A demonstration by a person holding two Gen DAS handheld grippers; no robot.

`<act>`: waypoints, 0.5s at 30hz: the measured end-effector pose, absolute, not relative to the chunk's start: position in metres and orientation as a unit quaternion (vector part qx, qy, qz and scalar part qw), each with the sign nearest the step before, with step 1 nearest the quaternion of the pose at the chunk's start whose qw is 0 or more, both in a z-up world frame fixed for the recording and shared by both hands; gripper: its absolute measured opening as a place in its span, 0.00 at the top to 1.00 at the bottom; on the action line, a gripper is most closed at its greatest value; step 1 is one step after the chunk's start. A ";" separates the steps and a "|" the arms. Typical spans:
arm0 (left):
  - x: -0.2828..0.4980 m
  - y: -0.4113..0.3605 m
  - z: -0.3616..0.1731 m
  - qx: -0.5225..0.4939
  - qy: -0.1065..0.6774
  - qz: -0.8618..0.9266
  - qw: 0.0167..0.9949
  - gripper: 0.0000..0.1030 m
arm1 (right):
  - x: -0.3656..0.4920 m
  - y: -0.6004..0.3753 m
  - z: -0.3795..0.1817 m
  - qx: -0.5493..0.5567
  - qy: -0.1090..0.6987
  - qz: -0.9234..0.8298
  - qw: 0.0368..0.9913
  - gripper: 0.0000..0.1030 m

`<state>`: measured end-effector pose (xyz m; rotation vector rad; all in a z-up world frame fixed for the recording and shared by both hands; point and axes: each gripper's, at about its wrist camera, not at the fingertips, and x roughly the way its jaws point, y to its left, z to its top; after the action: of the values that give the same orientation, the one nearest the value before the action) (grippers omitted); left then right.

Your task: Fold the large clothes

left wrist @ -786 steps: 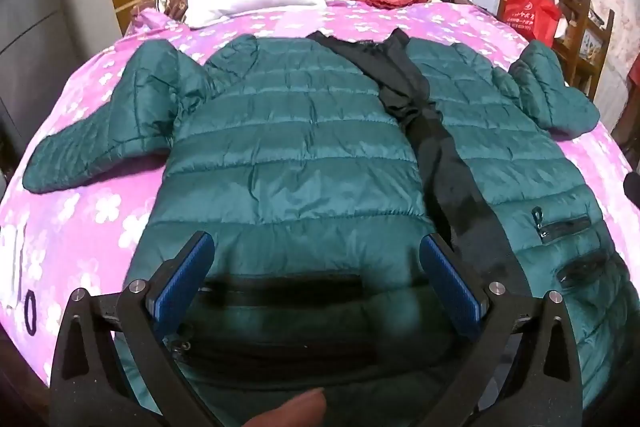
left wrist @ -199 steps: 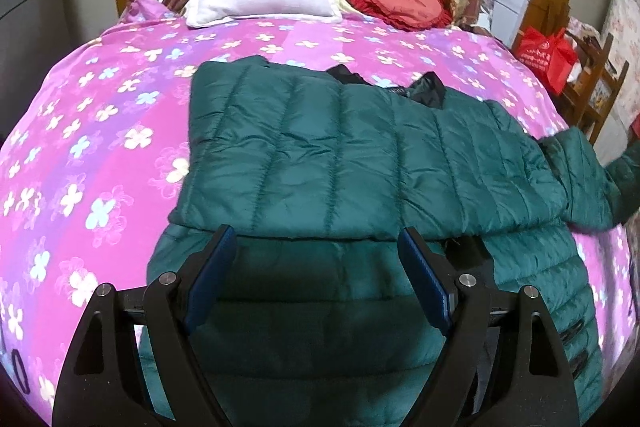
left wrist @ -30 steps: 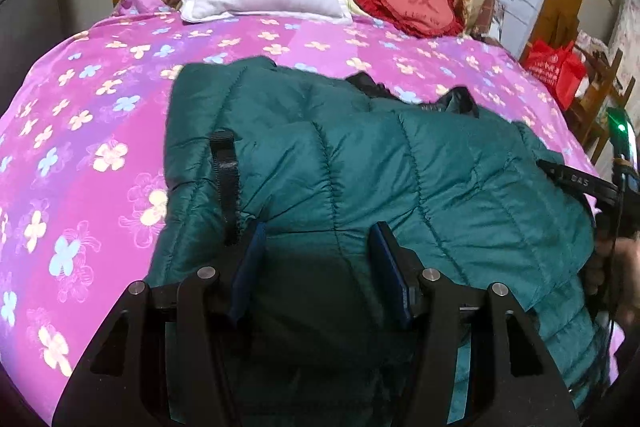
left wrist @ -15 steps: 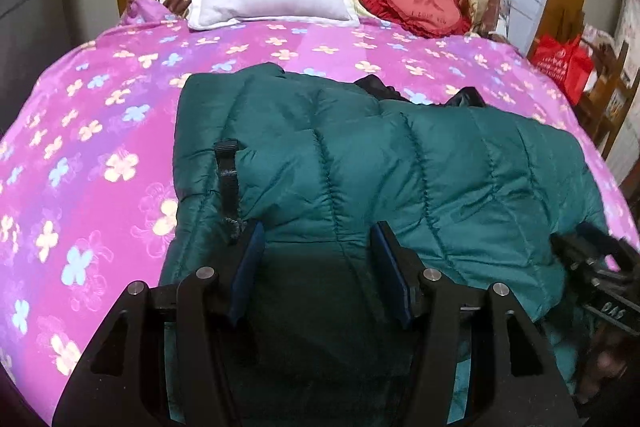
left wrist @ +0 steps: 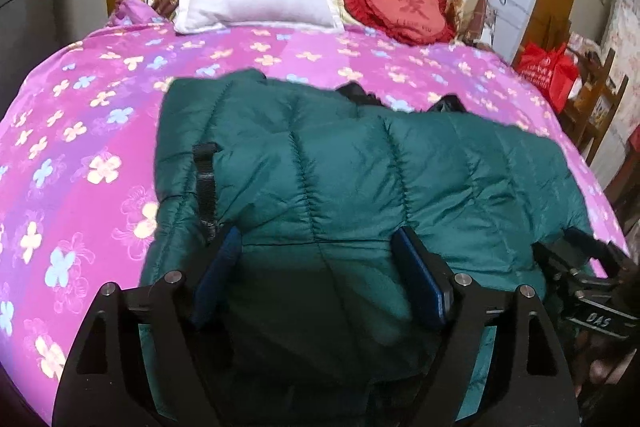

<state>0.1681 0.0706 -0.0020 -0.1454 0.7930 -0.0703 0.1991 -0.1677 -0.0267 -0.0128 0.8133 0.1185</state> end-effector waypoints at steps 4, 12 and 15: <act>0.154 0.065 0.027 -0.058 0.321 -0.041 0.944 0.23 | 0.199 -0.167 -0.027 -0.007 0.395 0.057 0.917 0.00; 0.184 0.068 -0.012 -0.051 0.404 -0.026 0.913 0.22 | 0.197 -0.164 -0.026 -0.010 0.391 0.056 0.918 0.00; 0.182 0.064 -0.012 -0.036 0.400 -0.021 0.916 0.22 | 0.197 -0.165 -0.025 -0.011 0.392 0.055 0.918 0.00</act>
<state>0.1817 0.0638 -0.0117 -0.0738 0.8231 -0.0439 0.1966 -0.1653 -0.0253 -0.0217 0.8060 0.1126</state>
